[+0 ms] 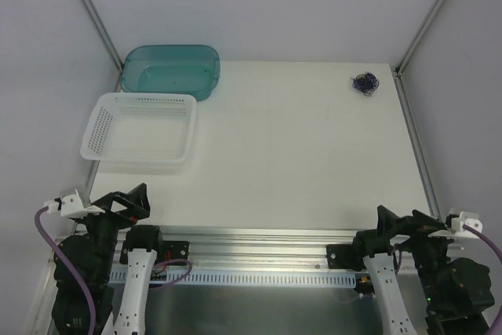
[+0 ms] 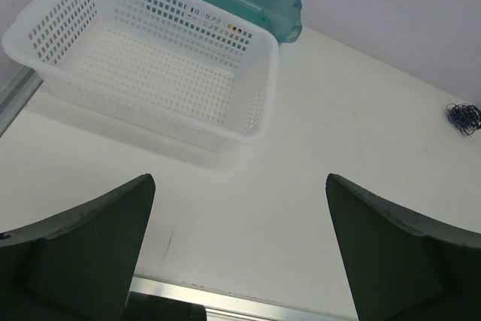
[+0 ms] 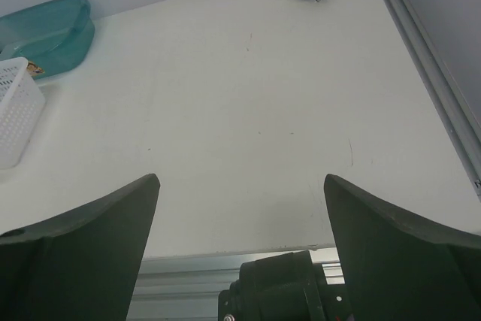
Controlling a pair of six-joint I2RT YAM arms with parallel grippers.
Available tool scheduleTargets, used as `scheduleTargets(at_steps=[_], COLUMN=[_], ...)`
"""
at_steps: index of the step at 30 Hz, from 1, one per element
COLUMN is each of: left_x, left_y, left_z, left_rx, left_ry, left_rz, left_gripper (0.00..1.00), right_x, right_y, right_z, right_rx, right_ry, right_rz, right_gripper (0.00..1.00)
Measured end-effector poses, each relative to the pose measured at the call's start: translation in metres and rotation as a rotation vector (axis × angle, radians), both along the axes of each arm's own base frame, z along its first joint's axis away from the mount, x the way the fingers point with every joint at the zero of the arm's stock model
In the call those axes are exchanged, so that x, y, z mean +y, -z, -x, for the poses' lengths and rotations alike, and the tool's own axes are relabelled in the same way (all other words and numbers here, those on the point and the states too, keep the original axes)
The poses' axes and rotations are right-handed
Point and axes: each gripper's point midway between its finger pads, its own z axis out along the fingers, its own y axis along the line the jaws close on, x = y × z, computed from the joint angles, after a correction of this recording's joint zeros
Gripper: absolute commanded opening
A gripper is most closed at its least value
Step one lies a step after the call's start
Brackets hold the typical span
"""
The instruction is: Untangle the cables
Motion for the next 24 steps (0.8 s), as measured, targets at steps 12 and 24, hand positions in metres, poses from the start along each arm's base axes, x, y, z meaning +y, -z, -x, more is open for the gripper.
scheduleTargets(at_steps=[12,24], left_x=[-0.004,-0.027], left_y=[0.013,0.038], left_z=[-0.012,-0.079], left_rx=[0.030,0.272], left_ry=[-0.011,0.077], left_rz=[0.107,0.206], left_gripper=[0.99,0.99], right_x=[0.056,0.062], right_y=[0.009,0.001], right_z=[-0.007,-0.110], right_rx=[0.031,0.325], right_ry=[-0.301,-0.187], right_rz=[-0.047,-0.147], right_gripper=[0.97,0.97])
